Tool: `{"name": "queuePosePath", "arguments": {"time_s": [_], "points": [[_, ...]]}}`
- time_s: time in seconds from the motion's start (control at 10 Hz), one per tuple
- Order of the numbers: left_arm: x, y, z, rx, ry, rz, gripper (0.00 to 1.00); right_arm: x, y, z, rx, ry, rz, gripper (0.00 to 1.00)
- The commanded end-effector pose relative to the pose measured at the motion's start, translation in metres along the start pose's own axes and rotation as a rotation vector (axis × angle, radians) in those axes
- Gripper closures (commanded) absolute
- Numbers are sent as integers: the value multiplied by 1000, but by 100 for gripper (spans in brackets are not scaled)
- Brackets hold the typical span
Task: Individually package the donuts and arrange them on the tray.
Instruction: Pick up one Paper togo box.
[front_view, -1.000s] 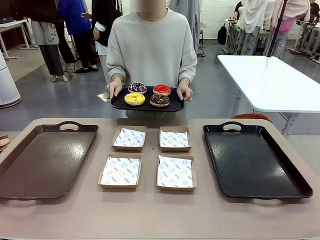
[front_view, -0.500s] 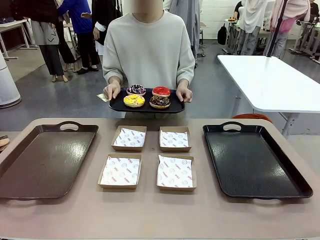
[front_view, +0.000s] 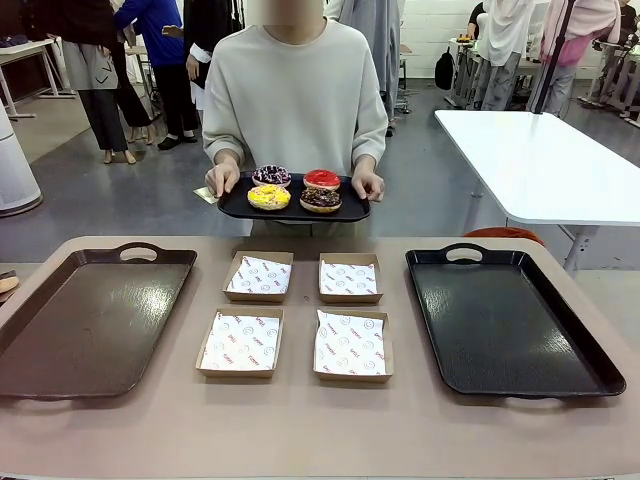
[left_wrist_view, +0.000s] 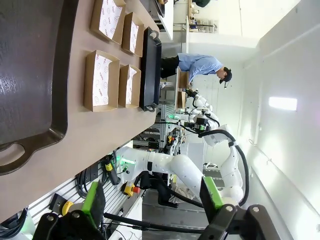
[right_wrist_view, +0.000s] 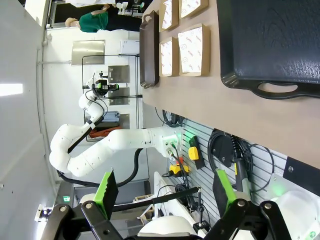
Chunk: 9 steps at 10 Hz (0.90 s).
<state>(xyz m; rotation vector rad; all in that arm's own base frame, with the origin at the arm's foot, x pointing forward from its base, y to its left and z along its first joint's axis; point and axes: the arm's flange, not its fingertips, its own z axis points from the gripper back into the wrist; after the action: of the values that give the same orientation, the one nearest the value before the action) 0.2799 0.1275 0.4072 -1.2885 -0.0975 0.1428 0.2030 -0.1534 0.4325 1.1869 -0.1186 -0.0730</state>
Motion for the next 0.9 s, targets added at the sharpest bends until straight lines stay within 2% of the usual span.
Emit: {"name": "queuePosePath", "arguments": {"time_s": [0.0,0.8], "points": [[0,-1,0,-15,-1,-1,0,0,0,0,8,3,6,0],[0,-1,0,-15,-1,-1,0,0,0,0,8,3,6,0]]}}
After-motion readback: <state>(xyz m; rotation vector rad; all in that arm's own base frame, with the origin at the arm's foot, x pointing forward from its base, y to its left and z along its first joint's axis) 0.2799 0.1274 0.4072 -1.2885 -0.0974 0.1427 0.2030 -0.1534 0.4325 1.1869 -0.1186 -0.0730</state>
